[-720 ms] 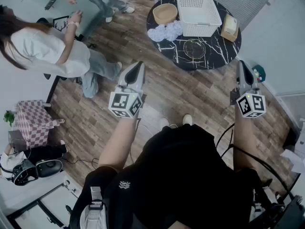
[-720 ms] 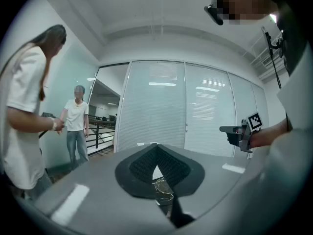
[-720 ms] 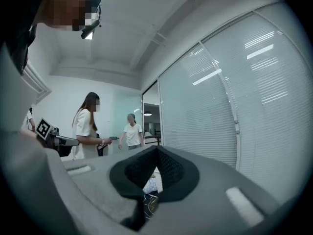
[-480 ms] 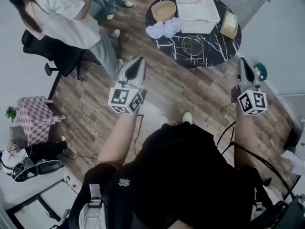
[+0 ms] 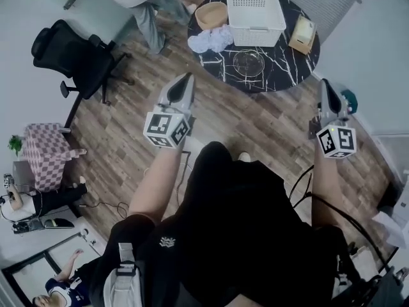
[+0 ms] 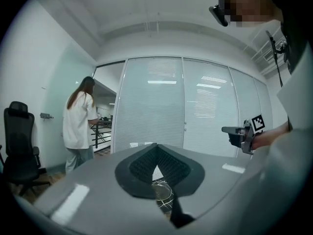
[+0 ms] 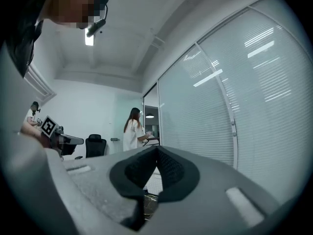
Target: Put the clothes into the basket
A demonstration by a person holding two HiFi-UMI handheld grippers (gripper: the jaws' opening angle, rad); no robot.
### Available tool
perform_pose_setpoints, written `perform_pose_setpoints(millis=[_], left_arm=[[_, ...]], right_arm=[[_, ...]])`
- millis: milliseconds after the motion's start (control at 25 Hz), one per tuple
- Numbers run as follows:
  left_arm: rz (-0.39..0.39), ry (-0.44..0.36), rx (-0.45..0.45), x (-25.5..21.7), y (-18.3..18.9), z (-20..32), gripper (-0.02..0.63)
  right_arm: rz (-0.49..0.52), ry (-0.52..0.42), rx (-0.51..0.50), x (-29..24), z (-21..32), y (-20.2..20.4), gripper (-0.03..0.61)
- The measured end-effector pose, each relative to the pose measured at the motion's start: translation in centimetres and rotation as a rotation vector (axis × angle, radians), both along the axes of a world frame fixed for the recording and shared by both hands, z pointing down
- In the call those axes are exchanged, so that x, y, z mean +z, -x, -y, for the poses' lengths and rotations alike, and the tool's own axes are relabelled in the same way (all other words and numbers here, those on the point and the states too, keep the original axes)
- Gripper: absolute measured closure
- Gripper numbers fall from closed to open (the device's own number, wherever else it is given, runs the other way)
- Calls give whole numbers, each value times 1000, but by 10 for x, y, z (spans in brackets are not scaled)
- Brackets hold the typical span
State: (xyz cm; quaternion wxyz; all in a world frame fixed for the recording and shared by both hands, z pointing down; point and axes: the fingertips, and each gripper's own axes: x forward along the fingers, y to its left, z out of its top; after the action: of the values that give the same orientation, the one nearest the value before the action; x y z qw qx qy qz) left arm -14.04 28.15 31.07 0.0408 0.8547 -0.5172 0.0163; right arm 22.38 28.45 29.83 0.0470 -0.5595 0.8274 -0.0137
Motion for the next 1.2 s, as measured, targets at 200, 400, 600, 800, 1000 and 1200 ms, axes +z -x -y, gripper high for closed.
perform_pose_setpoints(millis=[200, 400, 600, 800, 1000, 1200], left_arm=[[-9, 37, -15, 15, -5, 17, 607], [2, 33, -6, 17, -4, 65, 607], [-12, 26, 10, 20, -2, 129, 607], [-35, 69, 37, 38, 8, 201, 607], [-33, 107, 11, 65, 40, 264, 607], [-45, 133, 34, 89, 50, 308, 606]], right_arm=[[41, 47, 11, 21, 28, -13, 578], [64, 49, 24, 21, 72, -10, 578], [48, 62, 0, 22, 123, 11, 577], [37, 102, 33, 26, 186, 21, 577], [-15, 108, 31, 18, 248, 43, 578], [-72, 125, 38, 16, 296, 60, 578]])
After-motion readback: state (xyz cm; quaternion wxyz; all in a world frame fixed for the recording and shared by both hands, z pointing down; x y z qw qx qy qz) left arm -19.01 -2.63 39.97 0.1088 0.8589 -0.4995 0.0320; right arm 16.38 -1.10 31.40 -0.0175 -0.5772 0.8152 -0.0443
